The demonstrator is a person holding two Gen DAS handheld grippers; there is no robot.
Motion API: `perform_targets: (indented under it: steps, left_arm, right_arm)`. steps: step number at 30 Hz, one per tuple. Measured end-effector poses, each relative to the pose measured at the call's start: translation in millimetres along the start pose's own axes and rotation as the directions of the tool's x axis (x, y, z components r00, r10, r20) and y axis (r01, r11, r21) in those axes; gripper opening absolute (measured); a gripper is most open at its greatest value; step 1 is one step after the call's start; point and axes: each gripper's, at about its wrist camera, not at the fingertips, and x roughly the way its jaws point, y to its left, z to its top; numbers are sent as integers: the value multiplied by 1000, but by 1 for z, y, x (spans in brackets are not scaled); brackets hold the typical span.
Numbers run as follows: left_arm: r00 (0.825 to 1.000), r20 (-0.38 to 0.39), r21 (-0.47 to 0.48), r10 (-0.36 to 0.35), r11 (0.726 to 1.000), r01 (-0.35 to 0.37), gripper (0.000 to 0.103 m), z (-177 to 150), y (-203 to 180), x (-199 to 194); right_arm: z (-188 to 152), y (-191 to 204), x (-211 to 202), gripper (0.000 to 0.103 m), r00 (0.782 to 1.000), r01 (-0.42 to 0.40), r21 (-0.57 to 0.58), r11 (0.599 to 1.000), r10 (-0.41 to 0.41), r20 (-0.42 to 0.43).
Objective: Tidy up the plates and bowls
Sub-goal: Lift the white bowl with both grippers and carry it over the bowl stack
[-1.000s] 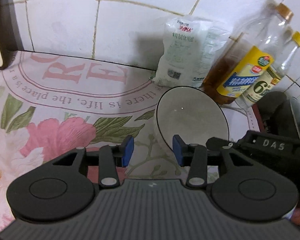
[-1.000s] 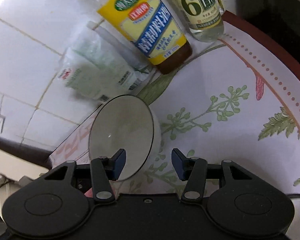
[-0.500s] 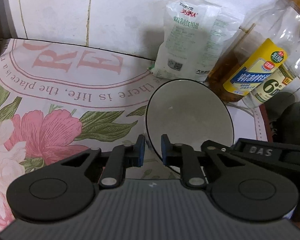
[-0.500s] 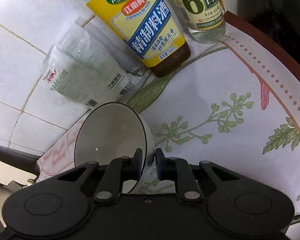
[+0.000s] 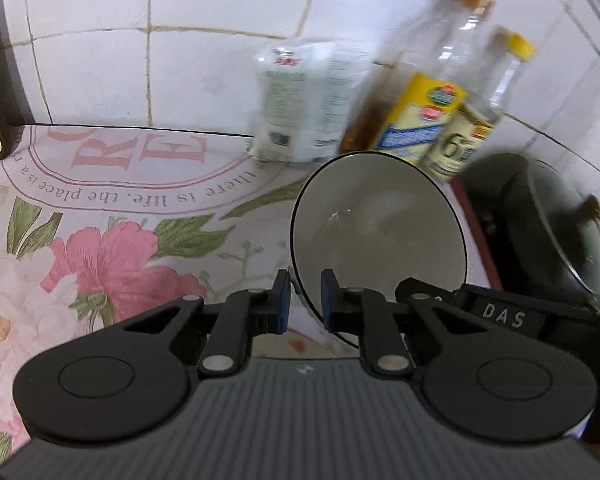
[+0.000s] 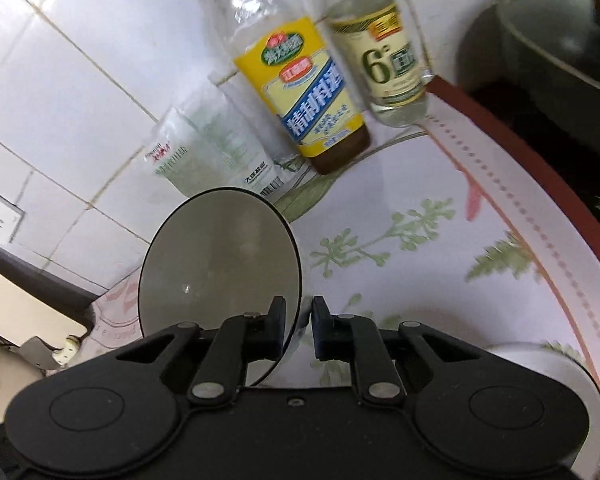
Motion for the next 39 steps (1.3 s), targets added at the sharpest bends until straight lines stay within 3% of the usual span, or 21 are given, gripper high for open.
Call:
perform_targets:
  steps: [8,14,21,28,32,35,39]
  left_arm:
    - [1000,17,51,-23,998,22,13,-23,-32,-50]
    - [998,1,70,-60,996,60,13,-43,-51,-76]
    - [996,-37,82,-82,993,85,13,-68,-77,-83]
    - [994,-51,69,-99,992,102,13,-84,-94,-73]
    - [991,-91,39,-102,994,106,13,-90,-93,-59]
    - [990,-108,17,-96,995,98,13,-95,-91,-49]
    - [989,-129,16,-70,997,72,13,-103,-90,-39]
  right_arm:
    - [-21,-5,-61,17,997,50,-43,998,-48,59]
    - [-32,-20,-103,17,996,46,-64,997,-41,78]
    - [-41,-53,-132,18,997,38,-57,998,-34,66]
    - [-54,-74,-136,19,993,99,-109,989,-92,69]
    - [-56,-76,-128,19,988,145,-206,968,-130,83]
    - [-61,-79,-120,19,986,152,-300,942,-126,106]
    - [-63,-88,-109,18,991,124,-342,931,-99,90]
